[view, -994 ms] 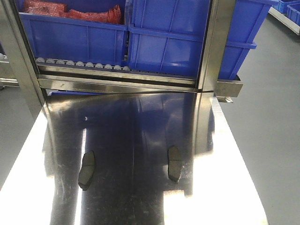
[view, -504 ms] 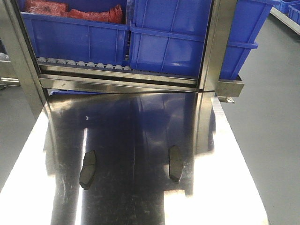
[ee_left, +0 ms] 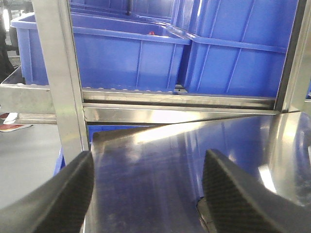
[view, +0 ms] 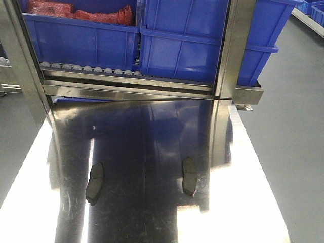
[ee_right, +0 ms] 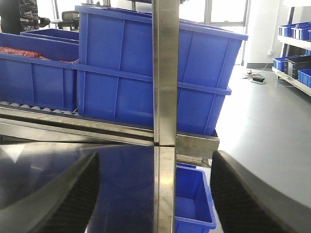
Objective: Move and align brake pads A on conveyor
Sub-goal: 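Stop at the steel table facing the two brake pads, then lower the open left gripper over the brake pad nearest it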
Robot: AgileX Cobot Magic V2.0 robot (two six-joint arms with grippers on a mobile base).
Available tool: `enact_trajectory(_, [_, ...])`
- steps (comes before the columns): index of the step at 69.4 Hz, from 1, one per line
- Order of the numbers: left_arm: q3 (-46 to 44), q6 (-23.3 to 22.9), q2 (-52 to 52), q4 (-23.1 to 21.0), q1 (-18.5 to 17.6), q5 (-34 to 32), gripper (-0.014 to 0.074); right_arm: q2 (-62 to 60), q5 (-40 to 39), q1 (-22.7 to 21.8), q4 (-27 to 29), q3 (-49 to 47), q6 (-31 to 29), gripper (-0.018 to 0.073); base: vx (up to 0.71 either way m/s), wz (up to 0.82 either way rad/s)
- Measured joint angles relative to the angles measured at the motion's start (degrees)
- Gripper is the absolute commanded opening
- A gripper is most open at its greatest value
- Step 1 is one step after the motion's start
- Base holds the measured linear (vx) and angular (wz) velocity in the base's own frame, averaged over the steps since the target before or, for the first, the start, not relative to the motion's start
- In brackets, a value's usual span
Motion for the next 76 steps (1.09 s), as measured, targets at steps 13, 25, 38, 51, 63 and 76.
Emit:
enact_trajectory(13, [0.0,0.0,0.0,0.0,0.0,0.0,0.0464,0.0,0.0,0.0,0.0,0.0,0.0,0.0463,0.0,0.0])
enact_trajectory(25, [0.0,0.0,0.0,0.0,0.0,0.0,0.0464,0.0,0.0,0.0,0.0,0.0,0.0,0.0463,0.0,0.0])
enact_trajectory(38, [0.0,0.0,0.0,-0.1,0.0,-0.2,0.0464,0.0,0.0,0.0,0.0,0.0,0.0,0.0463,0.0,0.0])
enact_trajectory(51, [-0.1,-1.0,0.2,-0.2,0.0,-0.4,0.0464,0.0,0.0,0.0,0.0,0.0,0.0,0.0463,0.0,0.0])
enact_trajectory(63, [-5.5,-1.3,6.1,-0.2,0.0,4.9,0.0464,0.0,0.0,0.0,0.0,0.0,0.0,0.0463,0.0,0.0])
enact_trajectory(76, [-16.8,-2.7,19.6,-0.3,0.0,19.0,0.0464,0.0,0.0,0.0,0.0,0.0,0.0,0.0463,0.0,0.0])
